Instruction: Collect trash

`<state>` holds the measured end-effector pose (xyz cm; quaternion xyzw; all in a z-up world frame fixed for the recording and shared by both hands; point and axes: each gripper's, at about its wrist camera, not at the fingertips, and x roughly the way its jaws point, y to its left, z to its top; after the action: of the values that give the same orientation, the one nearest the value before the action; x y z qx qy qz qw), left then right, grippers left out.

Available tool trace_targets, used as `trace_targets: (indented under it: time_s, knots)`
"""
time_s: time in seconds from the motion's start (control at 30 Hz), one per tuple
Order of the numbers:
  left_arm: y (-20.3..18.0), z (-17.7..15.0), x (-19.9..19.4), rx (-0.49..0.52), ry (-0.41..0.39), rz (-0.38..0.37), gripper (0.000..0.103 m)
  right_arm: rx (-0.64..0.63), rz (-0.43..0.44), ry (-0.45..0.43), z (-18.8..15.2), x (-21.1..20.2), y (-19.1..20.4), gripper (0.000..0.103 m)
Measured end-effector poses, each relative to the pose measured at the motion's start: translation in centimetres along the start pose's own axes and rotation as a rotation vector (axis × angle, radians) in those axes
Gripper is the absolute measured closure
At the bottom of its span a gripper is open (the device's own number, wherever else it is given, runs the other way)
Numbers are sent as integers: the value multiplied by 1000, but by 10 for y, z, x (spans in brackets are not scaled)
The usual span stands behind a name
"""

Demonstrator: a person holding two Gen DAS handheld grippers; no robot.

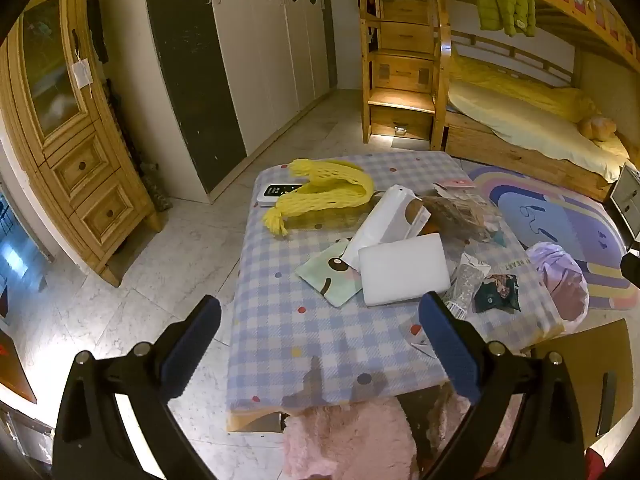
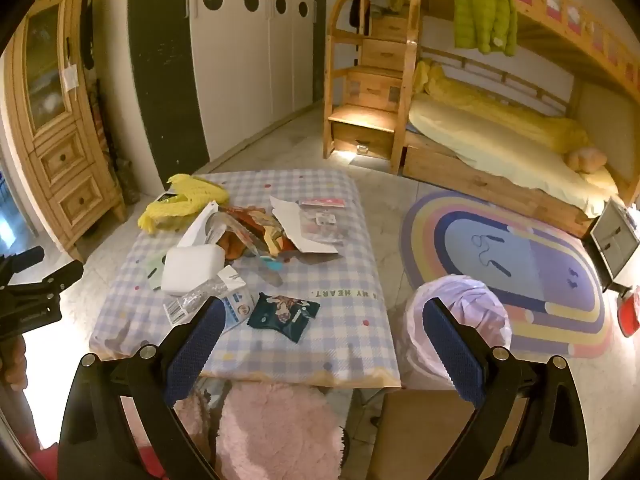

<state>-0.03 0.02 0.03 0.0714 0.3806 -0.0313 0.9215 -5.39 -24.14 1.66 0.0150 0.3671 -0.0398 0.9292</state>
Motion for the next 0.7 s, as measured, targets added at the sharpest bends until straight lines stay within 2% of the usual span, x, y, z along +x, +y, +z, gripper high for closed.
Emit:
trace_targets:
  time_s: [0.7]
  knots:
    - [1, -3, 3, -4, 10, 3, 7, -2, -2, 6, -2, 0, 0, 5]
